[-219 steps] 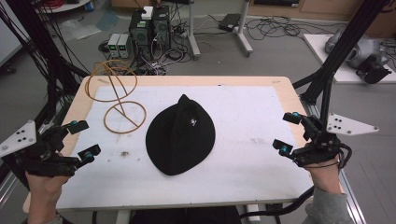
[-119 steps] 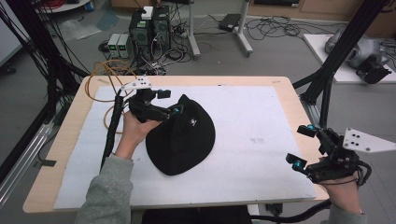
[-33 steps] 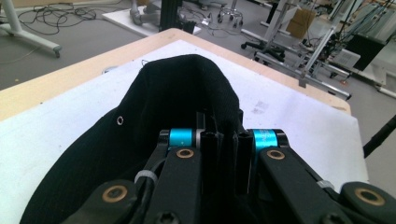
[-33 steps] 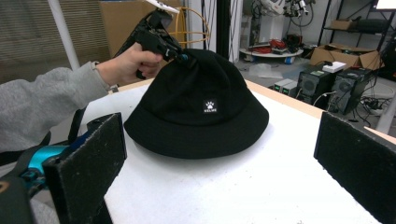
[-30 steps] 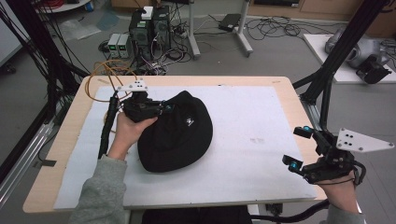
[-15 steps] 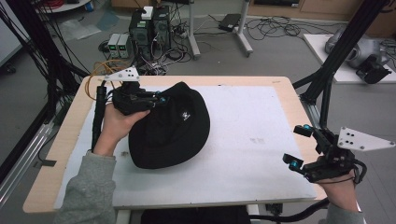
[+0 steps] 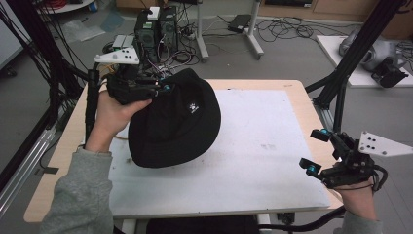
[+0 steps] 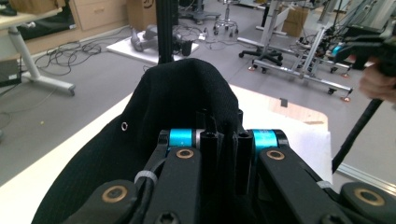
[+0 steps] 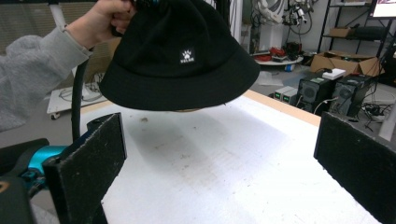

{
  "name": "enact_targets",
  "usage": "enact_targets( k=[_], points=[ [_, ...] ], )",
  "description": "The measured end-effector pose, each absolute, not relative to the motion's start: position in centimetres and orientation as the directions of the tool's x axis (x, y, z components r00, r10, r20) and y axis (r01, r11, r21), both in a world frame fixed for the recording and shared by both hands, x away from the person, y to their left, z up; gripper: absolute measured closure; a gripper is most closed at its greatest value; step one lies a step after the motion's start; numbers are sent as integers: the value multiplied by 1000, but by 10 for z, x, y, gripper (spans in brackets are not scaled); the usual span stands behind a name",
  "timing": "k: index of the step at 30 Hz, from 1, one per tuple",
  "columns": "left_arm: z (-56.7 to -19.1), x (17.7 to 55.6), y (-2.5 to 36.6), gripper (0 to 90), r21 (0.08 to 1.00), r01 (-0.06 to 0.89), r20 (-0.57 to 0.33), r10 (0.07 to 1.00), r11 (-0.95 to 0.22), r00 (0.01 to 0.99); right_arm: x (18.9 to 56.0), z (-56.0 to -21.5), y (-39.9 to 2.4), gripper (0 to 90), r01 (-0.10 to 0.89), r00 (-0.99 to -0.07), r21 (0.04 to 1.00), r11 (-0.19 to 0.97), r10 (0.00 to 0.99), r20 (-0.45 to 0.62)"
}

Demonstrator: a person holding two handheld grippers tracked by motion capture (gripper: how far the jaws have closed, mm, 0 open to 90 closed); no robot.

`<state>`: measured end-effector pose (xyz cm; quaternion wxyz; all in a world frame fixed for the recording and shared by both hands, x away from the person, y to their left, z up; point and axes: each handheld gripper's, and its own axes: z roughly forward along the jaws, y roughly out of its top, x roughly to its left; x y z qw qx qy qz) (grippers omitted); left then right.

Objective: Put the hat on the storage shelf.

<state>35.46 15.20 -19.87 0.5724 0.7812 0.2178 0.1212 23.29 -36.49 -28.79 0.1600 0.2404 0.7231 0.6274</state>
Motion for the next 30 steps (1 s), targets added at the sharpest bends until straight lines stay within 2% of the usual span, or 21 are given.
enact_targets(
  k=[13,30],
  points=[
    [-148,351,150,857,956,153,-18,474,-249,881,237,-288,-361,15,147,-837,985,93,543,74],
    [-117,357,166,856,963,127,12,510,-237,860,242,-292,-364,15,163,-825,983,82,558,90]
  ],
)
